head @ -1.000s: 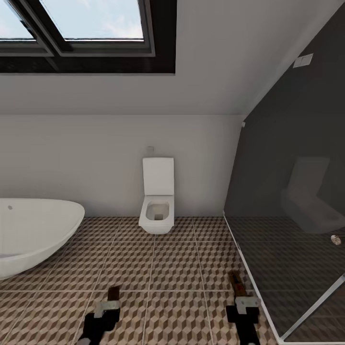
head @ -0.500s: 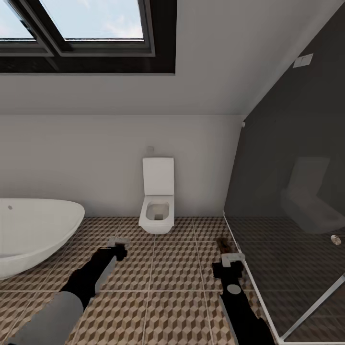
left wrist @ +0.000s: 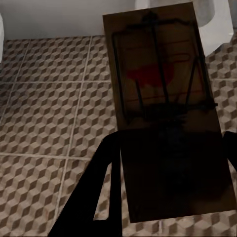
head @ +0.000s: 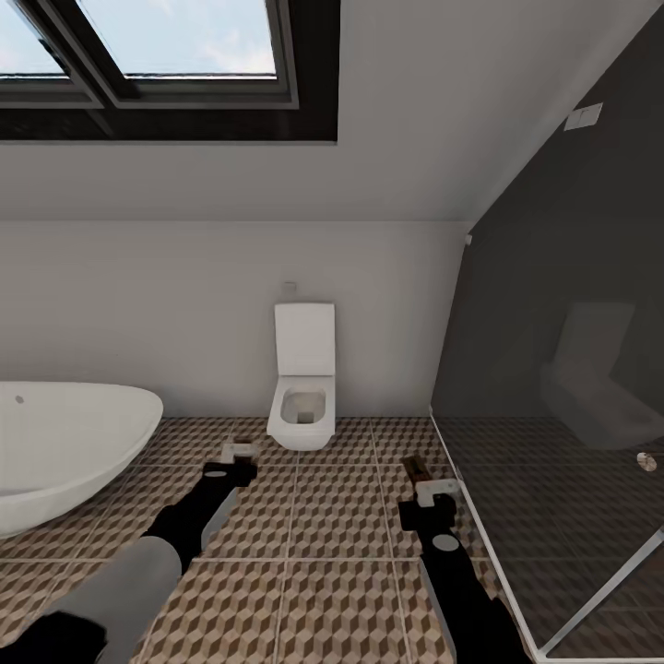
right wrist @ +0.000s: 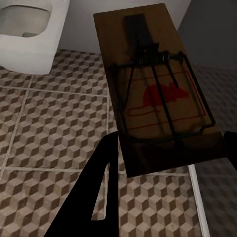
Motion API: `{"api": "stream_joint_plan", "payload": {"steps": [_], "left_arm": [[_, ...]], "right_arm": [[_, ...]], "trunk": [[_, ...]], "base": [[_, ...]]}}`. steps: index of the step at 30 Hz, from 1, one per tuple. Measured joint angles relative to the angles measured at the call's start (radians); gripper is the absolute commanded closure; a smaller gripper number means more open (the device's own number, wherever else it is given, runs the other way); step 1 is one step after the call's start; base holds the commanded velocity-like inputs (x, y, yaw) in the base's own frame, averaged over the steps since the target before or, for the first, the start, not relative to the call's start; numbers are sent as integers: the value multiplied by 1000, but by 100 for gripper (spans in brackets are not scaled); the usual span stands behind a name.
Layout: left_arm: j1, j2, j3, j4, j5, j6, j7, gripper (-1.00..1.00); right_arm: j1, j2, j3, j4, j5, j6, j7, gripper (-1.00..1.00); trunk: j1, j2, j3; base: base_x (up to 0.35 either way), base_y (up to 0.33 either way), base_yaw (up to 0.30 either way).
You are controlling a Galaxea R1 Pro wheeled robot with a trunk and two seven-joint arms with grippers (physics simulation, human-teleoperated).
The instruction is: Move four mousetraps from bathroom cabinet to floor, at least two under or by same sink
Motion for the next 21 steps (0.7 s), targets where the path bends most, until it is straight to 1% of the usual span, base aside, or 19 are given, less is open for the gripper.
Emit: {"api": "stream_joint_plan", "payload": {"steps": [3, 8, 13, 16, 17, 21], "left_arm": [[0, -1, -1, 29, 1, -12, 2, 100], [-1, 1, 0, 29, 0, -11, 9, 100], [0, 2, 1, 30, 2, -9, 9, 100], [0, 0, 0, 36, 2, -9, 9, 100], [0, -4, -1, 41, 2, -9, 9, 100], [0, -18, 0, 52, 2, -10, 8, 100]], "right_arm": [[0, 0, 0, -2, 0, 0, -1, 100], [0, 1, 2, -6, 1, 2, -3, 100], [0, -2, 2, -75, 2, 8, -4, 100], [0, -2, 3, -87, 0, 9, -4, 100], [0, 0, 4, -89, 0, 9, -4, 100], [0, 1, 5, -88, -1, 9, -3, 100]], "trunk": [[0, 0, 0], [0, 0, 0], [0, 0, 0], [0, 0, -1], [0, 0, -2], [15, -28, -20]], "base": [[0, 0, 0], [0, 0, 0], [0, 0, 0], [0, 0, 0], [0, 0, 0], [0, 0, 0]]}}
